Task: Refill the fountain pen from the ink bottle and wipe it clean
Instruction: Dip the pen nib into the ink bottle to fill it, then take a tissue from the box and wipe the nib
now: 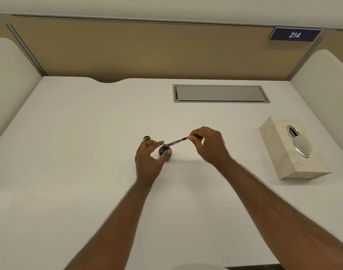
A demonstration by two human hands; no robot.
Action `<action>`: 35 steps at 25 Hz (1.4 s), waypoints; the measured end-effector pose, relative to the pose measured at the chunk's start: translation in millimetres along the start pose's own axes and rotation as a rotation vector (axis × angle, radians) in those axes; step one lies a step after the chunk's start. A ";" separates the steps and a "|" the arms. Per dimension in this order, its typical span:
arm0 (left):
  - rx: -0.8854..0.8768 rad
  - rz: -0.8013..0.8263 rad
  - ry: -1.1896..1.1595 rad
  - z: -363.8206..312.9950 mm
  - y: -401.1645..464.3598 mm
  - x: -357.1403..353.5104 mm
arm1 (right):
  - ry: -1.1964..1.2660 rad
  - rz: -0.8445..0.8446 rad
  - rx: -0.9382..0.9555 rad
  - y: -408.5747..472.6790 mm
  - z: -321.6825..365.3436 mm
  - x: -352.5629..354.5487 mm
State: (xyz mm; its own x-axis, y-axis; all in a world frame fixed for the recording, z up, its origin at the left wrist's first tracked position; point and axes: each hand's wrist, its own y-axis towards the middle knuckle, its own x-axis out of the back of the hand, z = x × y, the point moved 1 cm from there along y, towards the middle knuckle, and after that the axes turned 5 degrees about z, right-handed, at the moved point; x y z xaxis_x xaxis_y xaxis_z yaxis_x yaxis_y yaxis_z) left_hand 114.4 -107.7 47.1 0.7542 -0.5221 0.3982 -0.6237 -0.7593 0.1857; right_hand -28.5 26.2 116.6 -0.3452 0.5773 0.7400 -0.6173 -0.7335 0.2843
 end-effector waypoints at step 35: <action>0.368 0.074 -0.425 -97.2 -39.8 -90.9 | 1.222 0.034 -0.904 -93.6 -47.6 12.4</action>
State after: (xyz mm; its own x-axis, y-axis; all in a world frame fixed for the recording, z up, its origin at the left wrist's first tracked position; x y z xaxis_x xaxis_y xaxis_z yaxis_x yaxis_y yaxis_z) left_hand 50.7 7.7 90.8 0.7754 -0.6313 -0.0129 -0.6223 -0.7606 -0.1850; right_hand -8.7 119.1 70.1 -0.4432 0.8318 -0.3341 -0.6531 -0.5550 -0.5152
